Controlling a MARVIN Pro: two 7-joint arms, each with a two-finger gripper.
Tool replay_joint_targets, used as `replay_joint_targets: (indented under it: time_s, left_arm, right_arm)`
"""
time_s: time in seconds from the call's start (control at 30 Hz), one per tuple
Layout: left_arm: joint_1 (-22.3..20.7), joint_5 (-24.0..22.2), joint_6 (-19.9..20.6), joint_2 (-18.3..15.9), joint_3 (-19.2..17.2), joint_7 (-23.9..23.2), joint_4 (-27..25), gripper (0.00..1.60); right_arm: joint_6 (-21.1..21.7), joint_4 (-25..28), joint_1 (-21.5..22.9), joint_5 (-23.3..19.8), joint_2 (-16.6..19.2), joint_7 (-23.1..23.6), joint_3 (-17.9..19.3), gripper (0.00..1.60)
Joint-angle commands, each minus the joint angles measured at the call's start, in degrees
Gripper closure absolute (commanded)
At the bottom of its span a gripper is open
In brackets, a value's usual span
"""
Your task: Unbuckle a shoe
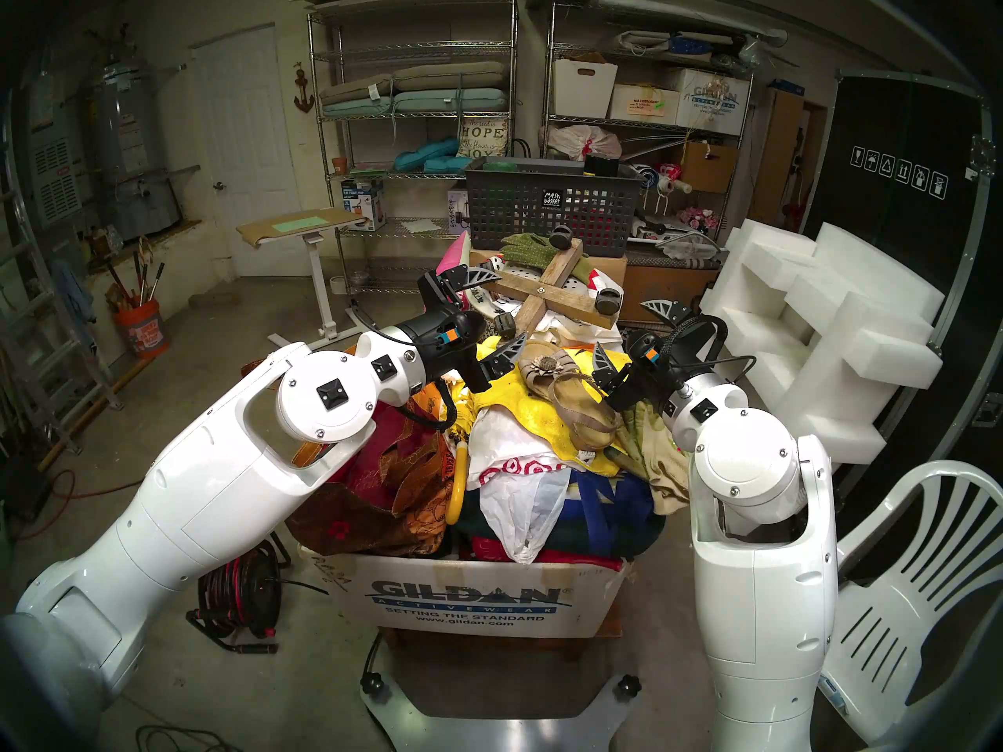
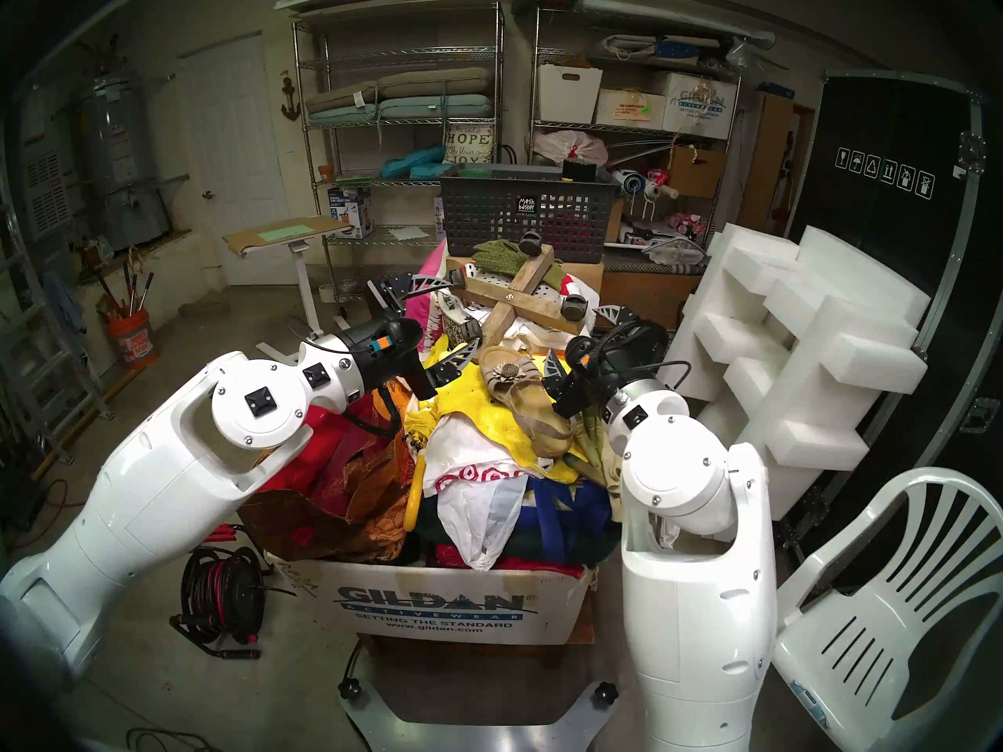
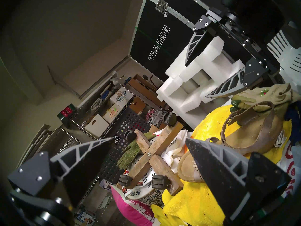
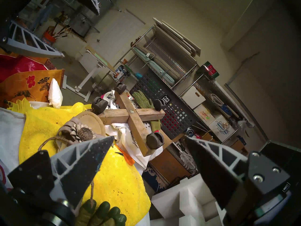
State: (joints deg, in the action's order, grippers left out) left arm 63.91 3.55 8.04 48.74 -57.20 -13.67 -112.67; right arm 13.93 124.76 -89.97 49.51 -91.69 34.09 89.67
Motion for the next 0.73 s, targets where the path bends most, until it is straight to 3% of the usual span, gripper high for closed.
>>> replay_joint_targets:
  time_s: [0.0, 0.7]
  left_arm:
    - [-0.7, -0.1, -0.2, 0.2, -0.7, 0.4, -1.0, 0.0]
    - [-0.7, 0.0, -0.2, 0.3, -0.8, 0.3, -1.0, 0.0]
  right_arm:
    - [-0.2, 1.0, 0.8, -0.1, -0.2, -0.3, -0.1, 0.0]
    - [-0.2, 1.0, 0.8, -0.1, -0.3, -0.2, -0.1, 0.0]
